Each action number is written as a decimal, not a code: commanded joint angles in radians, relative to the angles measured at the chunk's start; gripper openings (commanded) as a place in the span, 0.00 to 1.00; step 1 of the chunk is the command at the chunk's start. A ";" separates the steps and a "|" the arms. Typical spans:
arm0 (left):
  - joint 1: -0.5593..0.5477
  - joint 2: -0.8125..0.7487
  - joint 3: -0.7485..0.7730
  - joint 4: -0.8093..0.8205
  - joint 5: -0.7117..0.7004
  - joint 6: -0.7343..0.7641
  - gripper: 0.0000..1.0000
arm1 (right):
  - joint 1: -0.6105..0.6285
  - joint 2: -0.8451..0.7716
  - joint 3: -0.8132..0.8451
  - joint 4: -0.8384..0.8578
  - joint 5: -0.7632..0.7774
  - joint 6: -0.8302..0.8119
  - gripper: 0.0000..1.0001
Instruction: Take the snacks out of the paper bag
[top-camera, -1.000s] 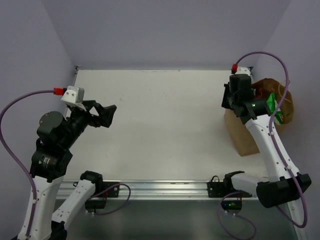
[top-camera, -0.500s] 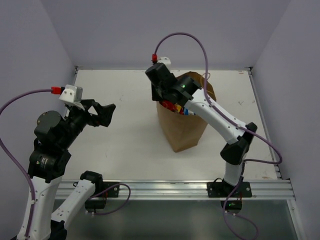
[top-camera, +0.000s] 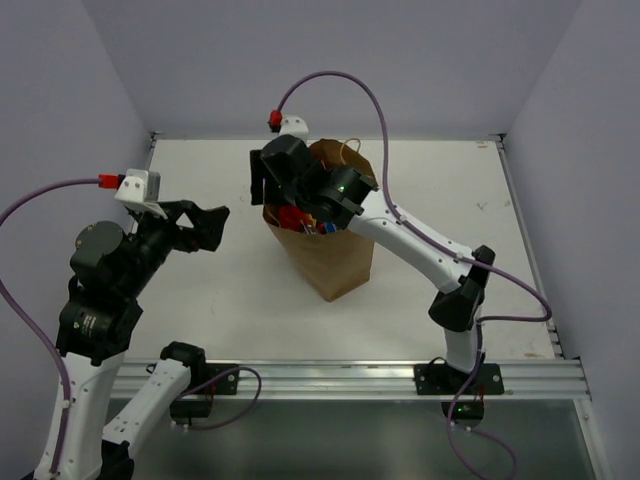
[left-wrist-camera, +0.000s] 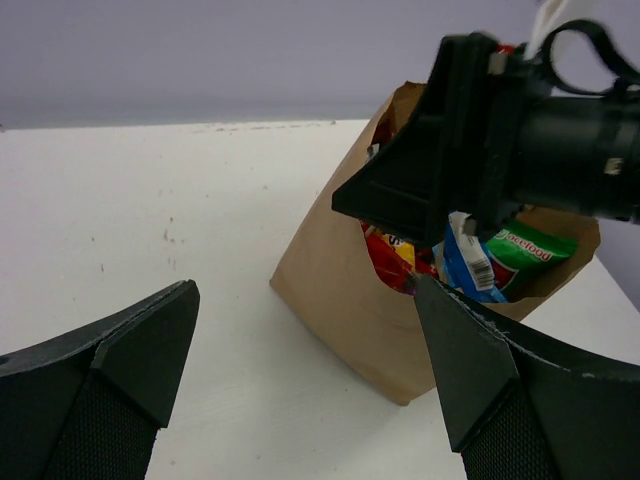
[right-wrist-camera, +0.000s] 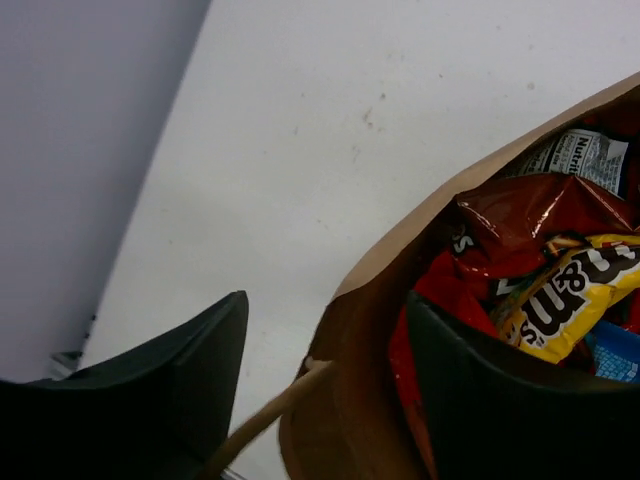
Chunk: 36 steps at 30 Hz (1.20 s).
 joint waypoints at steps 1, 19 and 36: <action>-0.008 0.025 -0.007 0.042 0.000 -0.092 1.00 | -0.003 -0.157 0.019 0.116 -0.005 -0.052 0.72; -0.158 0.218 0.009 0.171 0.065 -0.372 1.00 | -0.041 -0.675 -0.347 0.130 0.279 -0.198 0.99; -0.578 0.356 0.013 0.042 -0.578 -0.510 1.00 | -0.067 -0.924 -0.688 0.159 0.245 -0.150 0.99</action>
